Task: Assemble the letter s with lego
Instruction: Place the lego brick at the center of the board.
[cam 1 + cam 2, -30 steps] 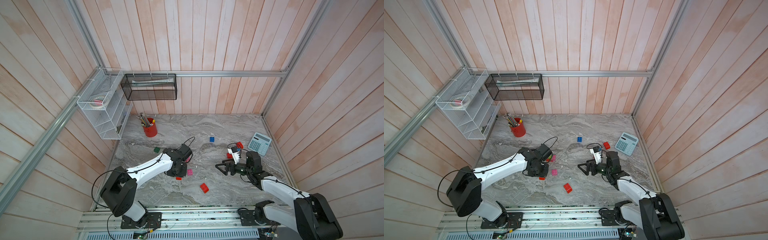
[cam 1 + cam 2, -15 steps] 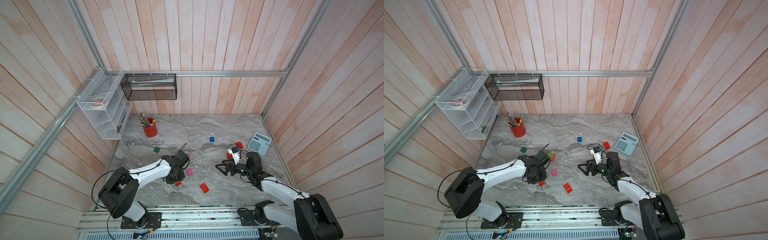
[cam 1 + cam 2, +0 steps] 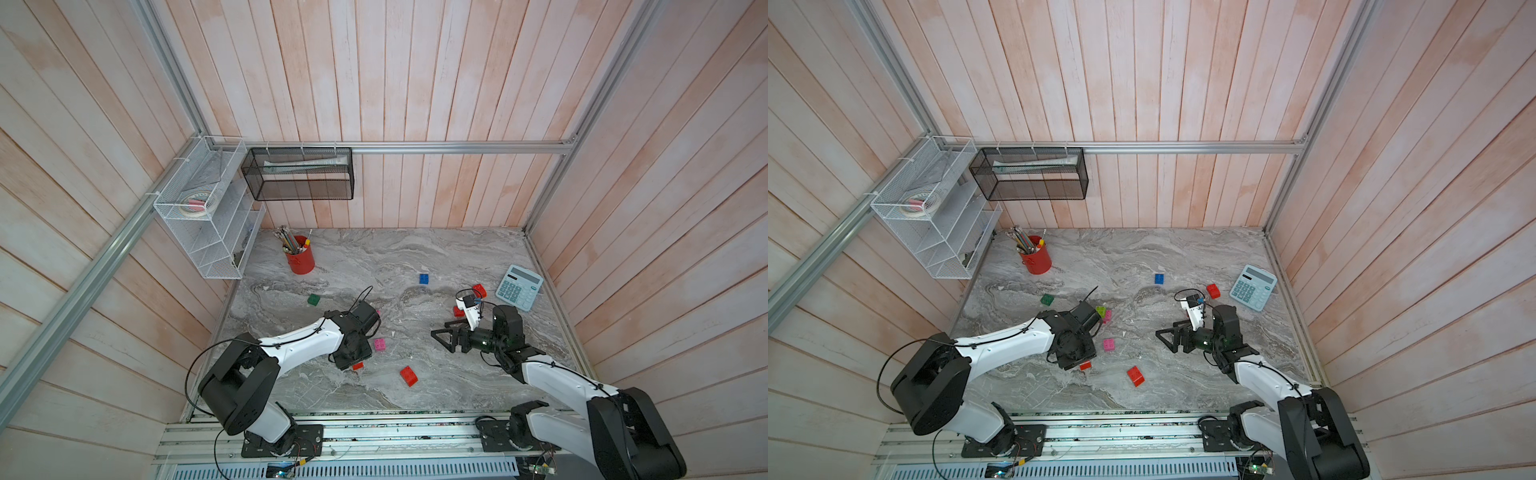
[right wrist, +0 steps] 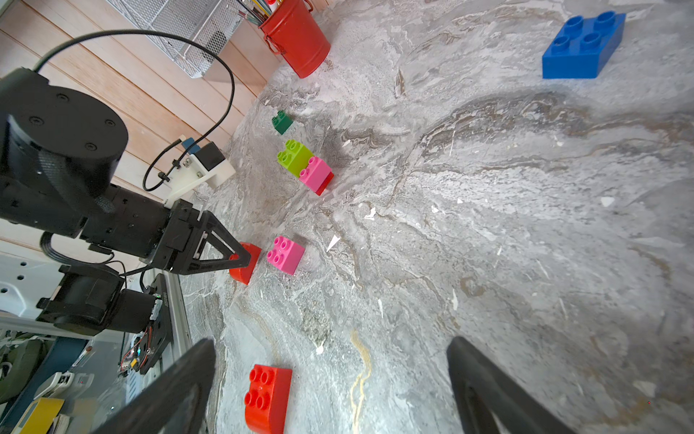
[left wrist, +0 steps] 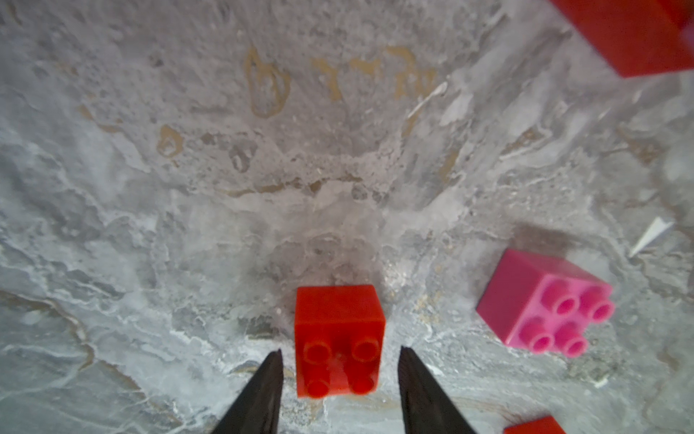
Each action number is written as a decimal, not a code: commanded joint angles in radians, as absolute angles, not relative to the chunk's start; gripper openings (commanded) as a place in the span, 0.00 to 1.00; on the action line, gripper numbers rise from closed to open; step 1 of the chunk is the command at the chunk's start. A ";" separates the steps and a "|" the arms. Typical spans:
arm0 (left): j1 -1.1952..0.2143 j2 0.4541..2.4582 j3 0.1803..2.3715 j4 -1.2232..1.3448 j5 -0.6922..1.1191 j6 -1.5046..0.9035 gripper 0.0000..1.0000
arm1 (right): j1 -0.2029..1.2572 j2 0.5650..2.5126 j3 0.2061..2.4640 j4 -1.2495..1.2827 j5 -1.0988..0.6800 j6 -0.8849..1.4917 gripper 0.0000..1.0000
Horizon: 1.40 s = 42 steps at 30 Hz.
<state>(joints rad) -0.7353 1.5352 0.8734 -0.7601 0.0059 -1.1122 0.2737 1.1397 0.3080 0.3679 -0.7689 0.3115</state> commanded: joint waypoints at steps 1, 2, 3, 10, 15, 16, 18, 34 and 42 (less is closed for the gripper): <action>-0.759 1.523 0.881 -0.769 0.025 -1.155 0.57 | 0.268 1.129 0.295 0.388 -0.786 0.310 0.98; -0.764 1.520 0.871 -0.760 0.033 -1.169 0.59 | 0.267 1.128 0.293 0.391 -0.785 0.310 0.98; -0.768 1.515 0.859 -0.745 0.043 -1.184 0.60 | 0.265 1.129 0.292 0.392 -0.786 0.311 0.98; -0.776 1.516 0.852 -0.695 0.057 -1.221 0.63 | 0.255 1.129 0.283 0.399 -0.796 0.308 0.98; -0.776 1.529 0.881 -0.665 0.075 -1.236 0.64 | 0.249 1.128 0.283 0.401 -0.801 0.309 0.98; -0.776 1.528 0.886 -0.659 0.080 -1.241 0.65 | 0.249 1.127 0.284 0.402 -0.801 0.310 0.98; -0.776 1.528 0.894 -0.654 0.084 -1.248 0.65 | 0.247 1.126 0.283 0.401 -0.800 0.309 0.98; -0.772 1.486 1.076 -0.846 0.017 -0.845 0.62 | 0.238 1.115 0.277 0.400 -0.808 0.305 0.98; -0.770 1.431 1.101 -0.802 0.069 0.163 0.62 | 0.236 1.103 0.279 0.395 -0.810 0.302 0.98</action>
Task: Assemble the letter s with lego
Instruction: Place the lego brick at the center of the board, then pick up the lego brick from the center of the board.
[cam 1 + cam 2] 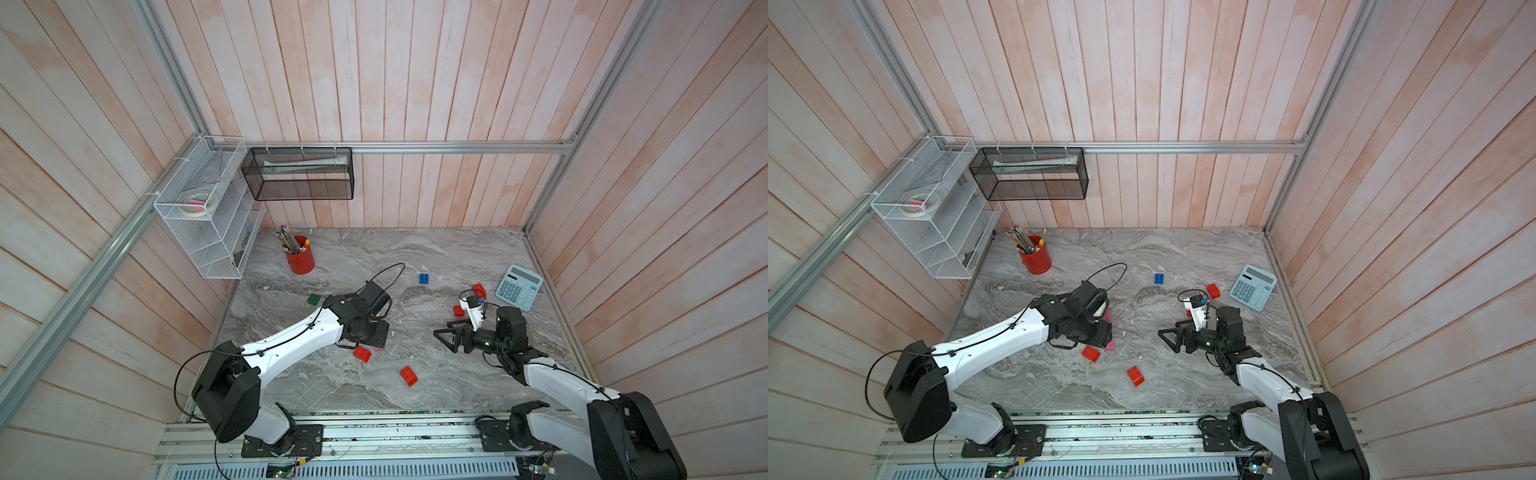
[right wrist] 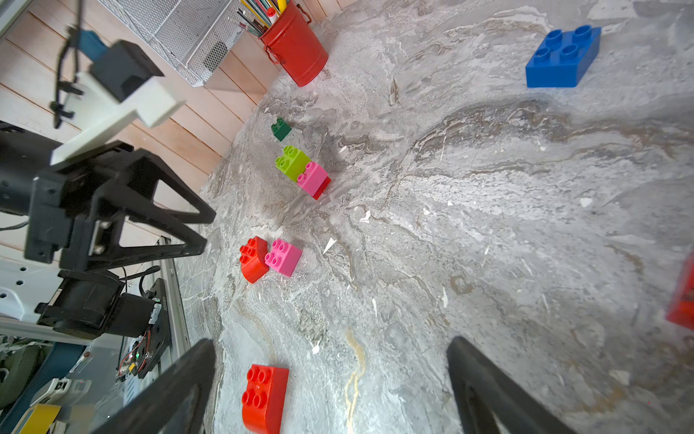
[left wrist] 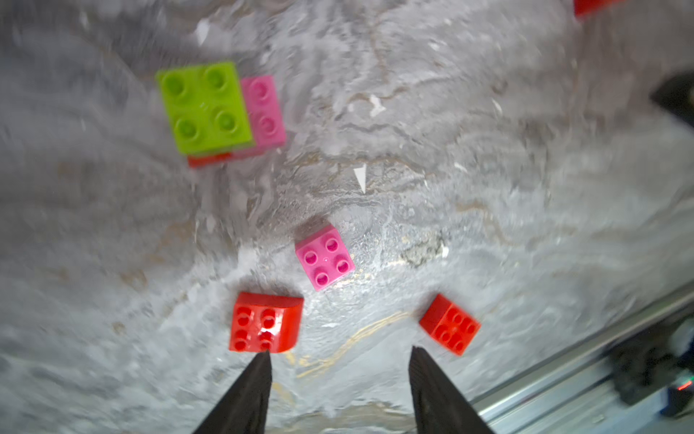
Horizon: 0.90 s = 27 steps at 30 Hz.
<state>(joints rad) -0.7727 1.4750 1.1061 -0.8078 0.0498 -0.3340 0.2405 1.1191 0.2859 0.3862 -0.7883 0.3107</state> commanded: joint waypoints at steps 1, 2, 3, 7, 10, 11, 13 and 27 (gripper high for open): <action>-0.768 1.425 1.089 -0.794 0.071 0.255 0.64 | 0.236 1.102 0.280 0.394 -0.811 0.302 0.98; -0.762 1.425 1.081 -0.798 0.091 0.356 0.65 | 0.236 1.099 0.281 0.392 -0.811 0.301 0.98; -0.758 1.428 1.077 -0.813 0.120 0.445 0.66 | 0.236 1.096 0.283 0.389 -0.810 0.302 0.98; -0.724 1.421 1.024 -0.808 0.168 0.659 0.66 | 0.236 1.075 0.292 0.358 -0.801 0.294 0.98; -0.694 1.420 0.989 -0.803 0.161 0.783 0.67 | 0.236 1.062 0.298 0.335 -0.794 0.287 0.98; -0.686 1.424 0.977 -0.799 0.145 0.824 0.67 | 0.236 1.060 0.297 0.334 -0.791 0.287 0.98; -0.672 1.440 0.960 -0.793 0.129 0.883 0.67 | 0.236 1.060 0.298 0.333 -0.792 0.291 0.98; -0.677 1.596 0.980 -0.758 0.082 1.064 0.68 | 0.236 1.054 0.308 0.295 -0.789 0.286 0.98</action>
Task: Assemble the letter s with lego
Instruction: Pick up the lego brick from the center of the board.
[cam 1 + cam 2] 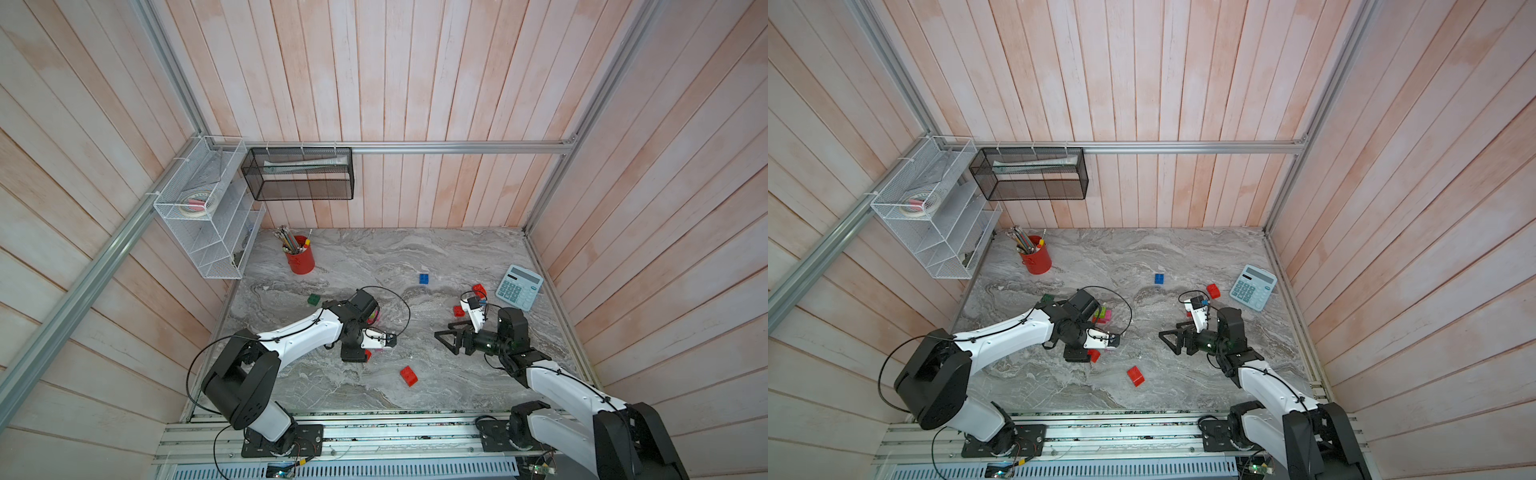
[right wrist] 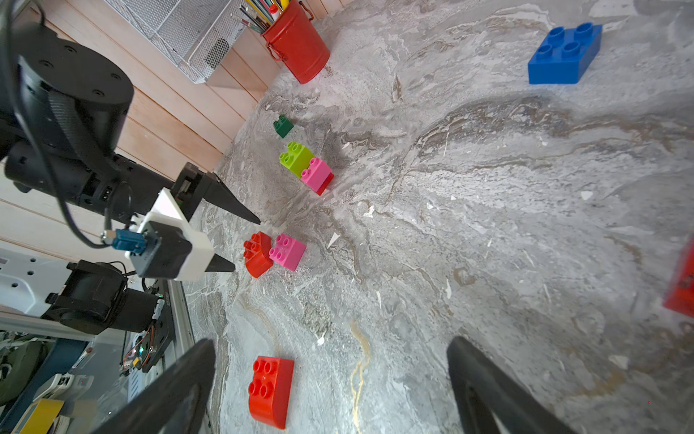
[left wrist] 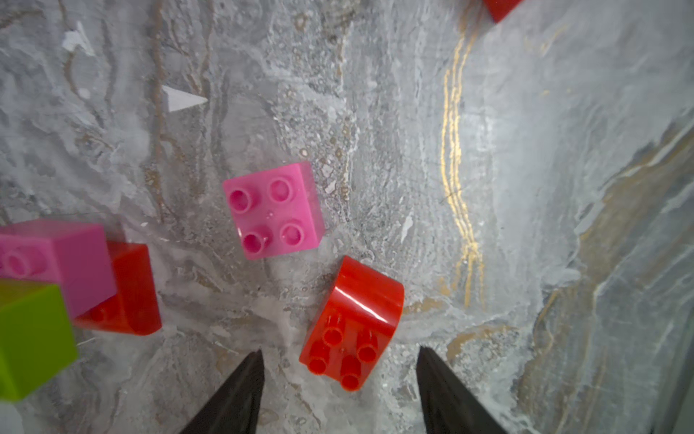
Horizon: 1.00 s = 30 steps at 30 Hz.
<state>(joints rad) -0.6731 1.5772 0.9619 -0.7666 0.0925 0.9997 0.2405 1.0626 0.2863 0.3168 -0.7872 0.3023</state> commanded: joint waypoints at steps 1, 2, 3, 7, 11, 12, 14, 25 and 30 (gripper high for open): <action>-0.680 1.600 0.978 -0.753 0.087 1.070 0.68 | 0.236 1.054 0.307 0.295 -0.789 0.287 0.98; -0.684 1.605 0.975 -0.745 0.084 1.071 0.68 | 0.236 1.055 0.307 0.293 -0.789 0.287 0.98; -0.684 1.610 0.970 -0.740 0.080 1.073 0.68 | 0.236 1.054 0.307 0.293 -0.788 0.287 0.98; -0.687 1.621 0.956 -0.707 0.058 1.090 0.67 | 0.237 1.060 0.308 0.293 -0.788 0.283 0.98; -0.689 1.633 0.957 -0.699 0.058 1.094 0.64 | 0.236 1.069 0.307 0.301 -0.790 0.285 0.98; -0.690 1.635 0.956 -0.697 0.058 1.094 0.62 | 0.236 1.069 0.307 0.304 -0.790 0.285 0.98; -0.692 1.641 0.952 -0.697 0.060 1.095 0.56 | 0.236 1.071 0.307 0.306 -0.790 0.285 0.98; -0.698 1.641 0.937 -0.710 0.056 1.081 0.45 | 0.236 1.078 0.301 0.314 -0.795 0.285 0.98; -0.697 1.638 0.920 -0.718 0.041 1.073 0.41 | 0.236 1.081 0.305 0.312 -0.795 0.285 0.98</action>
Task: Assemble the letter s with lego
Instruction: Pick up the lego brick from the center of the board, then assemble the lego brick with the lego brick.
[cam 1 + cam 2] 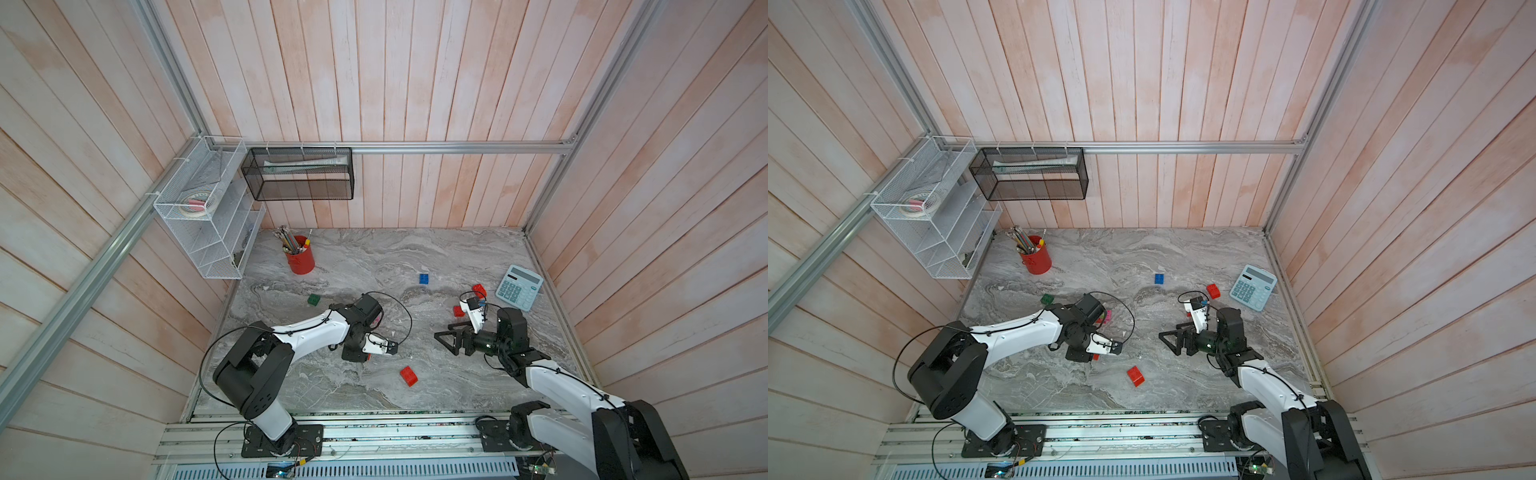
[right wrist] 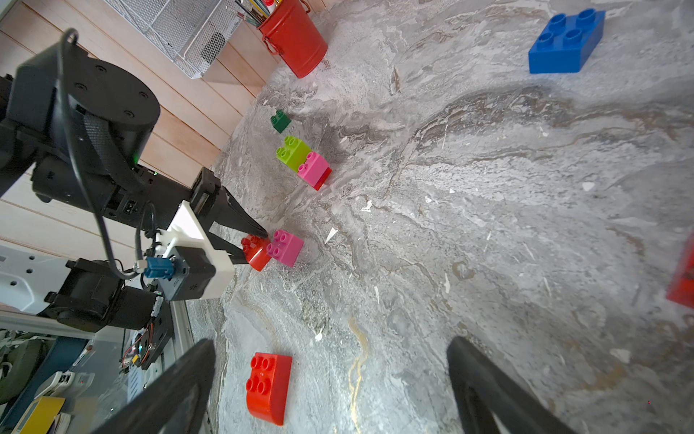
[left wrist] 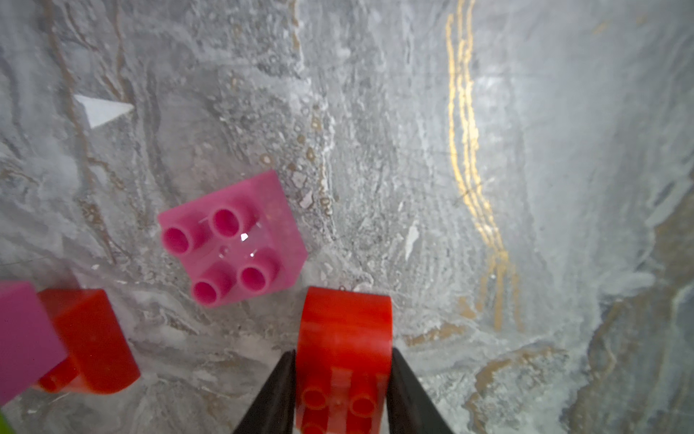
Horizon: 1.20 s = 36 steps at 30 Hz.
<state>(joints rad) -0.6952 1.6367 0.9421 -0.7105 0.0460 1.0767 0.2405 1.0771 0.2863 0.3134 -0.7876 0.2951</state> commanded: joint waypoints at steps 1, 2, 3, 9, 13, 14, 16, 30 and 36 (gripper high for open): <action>-0.696 1.634 0.915 -0.716 0.039 1.071 0.41 | 0.236 1.081 0.305 0.312 -0.796 0.285 0.98; -0.696 1.632 0.914 -0.718 0.037 1.071 0.40 | 0.236 1.081 0.305 0.311 -0.795 0.285 0.98; -0.696 1.631 0.914 -0.718 0.035 1.070 0.38 | 0.236 1.082 0.305 0.312 -0.795 0.285 0.98; -0.695 1.622 0.967 -0.754 0.055 1.018 0.32 | 0.236 1.075 0.304 0.309 -0.792 0.285 0.98; -0.695 1.622 1.046 -0.811 0.094 0.941 0.31 | 0.235 1.070 0.302 0.308 -0.789 0.286 0.98; -0.696 1.629 1.074 -0.833 0.098 0.917 0.31 | 0.235 1.068 0.302 0.307 -0.788 0.286 0.98; -0.700 1.643 1.128 -0.874 0.108 0.868 0.31 | 0.235 1.070 0.302 0.308 -0.788 0.286 0.98; -0.780 1.755 1.314 -0.884 0.156 0.665 0.31 | 0.232 1.075 0.294 0.325 -0.789 0.290 0.98; -0.790 1.785 1.304 -0.867 0.152 0.664 0.31 | 0.224 1.076 0.291 0.327 -0.792 0.290 0.98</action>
